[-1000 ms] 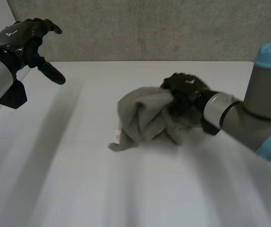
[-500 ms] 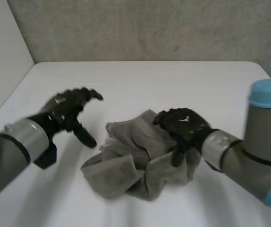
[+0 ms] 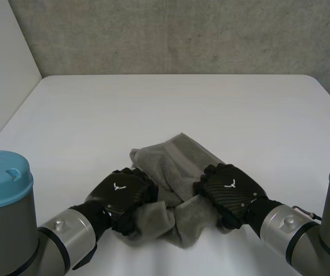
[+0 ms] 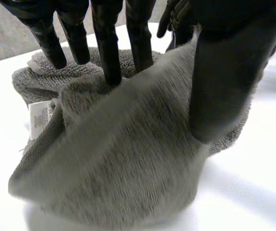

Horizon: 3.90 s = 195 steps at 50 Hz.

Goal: Fold the towel.

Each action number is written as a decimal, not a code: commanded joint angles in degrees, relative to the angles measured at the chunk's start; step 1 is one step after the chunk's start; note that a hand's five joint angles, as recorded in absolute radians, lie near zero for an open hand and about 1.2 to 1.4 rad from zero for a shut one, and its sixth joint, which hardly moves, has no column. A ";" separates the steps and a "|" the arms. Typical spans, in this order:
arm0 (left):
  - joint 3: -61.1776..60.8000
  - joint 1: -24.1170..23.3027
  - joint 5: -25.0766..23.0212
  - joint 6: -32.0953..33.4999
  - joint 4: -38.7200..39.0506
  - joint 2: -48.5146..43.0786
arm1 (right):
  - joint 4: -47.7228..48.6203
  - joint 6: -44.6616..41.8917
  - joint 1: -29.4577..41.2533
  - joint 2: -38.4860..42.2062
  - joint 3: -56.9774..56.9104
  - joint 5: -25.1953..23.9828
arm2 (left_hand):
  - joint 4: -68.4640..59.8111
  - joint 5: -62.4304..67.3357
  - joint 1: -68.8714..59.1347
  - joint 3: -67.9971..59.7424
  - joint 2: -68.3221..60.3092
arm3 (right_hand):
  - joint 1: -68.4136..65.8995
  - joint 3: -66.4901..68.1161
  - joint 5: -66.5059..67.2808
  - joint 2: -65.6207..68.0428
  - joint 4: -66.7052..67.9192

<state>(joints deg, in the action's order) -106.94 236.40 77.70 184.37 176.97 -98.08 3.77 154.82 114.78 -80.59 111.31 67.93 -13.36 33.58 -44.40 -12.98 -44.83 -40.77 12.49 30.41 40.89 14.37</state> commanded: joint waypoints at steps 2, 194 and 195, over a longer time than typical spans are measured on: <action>0.06 -0.32 0.26 0.82 0.04 -0.62 | 0.18 0.05 -1.58 -1.06 -0.22 0.89 | 3.36 20.97 -20.15 2.98 -19.72 | -37.27 -2.49 37.63 37.15 -4.37; -5.04 36.50 -12.13 5.21 17.88 -1.50 | 0.27 -9.89 -27.33 11.24 -5.75 -18.44 | 3.36 -33.53 34.35 2.98 34.78 | -39.23 -2.49 39.59 39.11 -4.37; -5.04 36.50 -12.13 5.21 17.88 -0.11 | 0.36 -9.89 -27.33 11.24 -5.75 -18.36 | 3.36 -33.53 34.35 2.98 34.78 | -39.23 -2.49 39.59 39.11 -4.37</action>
<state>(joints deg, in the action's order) -112.01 272.52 65.74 189.39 194.85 -102.58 4.11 144.89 87.38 -69.35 105.49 49.28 -13.36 2.94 -15.70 -12.98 -13.99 -76.30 12.49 66.76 75.21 14.37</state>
